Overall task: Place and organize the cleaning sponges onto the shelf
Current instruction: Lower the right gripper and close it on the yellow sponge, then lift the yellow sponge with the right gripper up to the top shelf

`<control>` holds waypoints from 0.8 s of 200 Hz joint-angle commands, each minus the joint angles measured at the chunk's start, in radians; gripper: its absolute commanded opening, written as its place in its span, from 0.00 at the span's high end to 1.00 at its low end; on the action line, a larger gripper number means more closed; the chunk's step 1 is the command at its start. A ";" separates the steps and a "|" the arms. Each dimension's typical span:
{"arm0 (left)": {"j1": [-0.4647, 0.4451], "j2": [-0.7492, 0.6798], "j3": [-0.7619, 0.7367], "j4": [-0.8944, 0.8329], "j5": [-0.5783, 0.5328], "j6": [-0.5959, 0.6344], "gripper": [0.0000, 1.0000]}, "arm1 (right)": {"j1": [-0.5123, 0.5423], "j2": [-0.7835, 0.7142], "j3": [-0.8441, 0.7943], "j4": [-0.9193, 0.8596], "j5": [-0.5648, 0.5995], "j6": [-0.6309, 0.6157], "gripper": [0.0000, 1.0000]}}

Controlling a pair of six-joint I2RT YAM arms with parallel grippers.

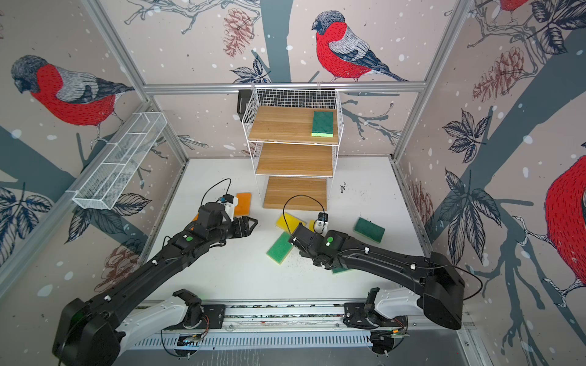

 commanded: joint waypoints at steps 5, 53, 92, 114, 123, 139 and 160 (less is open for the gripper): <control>-0.001 0.012 0.029 -0.008 -0.015 0.030 0.27 | -0.002 -0.012 0.051 -0.045 0.053 -0.085 0.33; 0.000 0.035 0.081 -0.026 -0.030 0.053 0.27 | -0.001 -0.010 0.175 -0.082 0.102 -0.190 0.33; -0.001 0.038 0.116 -0.049 -0.044 0.070 0.27 | 0.000 -0.005 0.284 -0.079 0.121 -0.262 0.33; 0.000 0.035 0.132 -0.062 -0.061 0.083 0.27 | 0.000 0.004 0.347 -0.077 0.117 -0.294 0.33; 0.000 0.035 0.138 -0.068 -0.066 0.089 0.27 | 0.002 0.009 0.373 -0.076 0.116 -0.309 0.33; 0.000 0.038 0.148 -0.071 -0.077 0.098 0.27 | 0.000 0.019 0.417 -0.080 0.119 -0.324 0.33; 0.000 0.045 0.159 -0.068 -0.101 0.098 0.27 | 0.001 0.044 0.482 -0.097 0.120 -0.344 0.33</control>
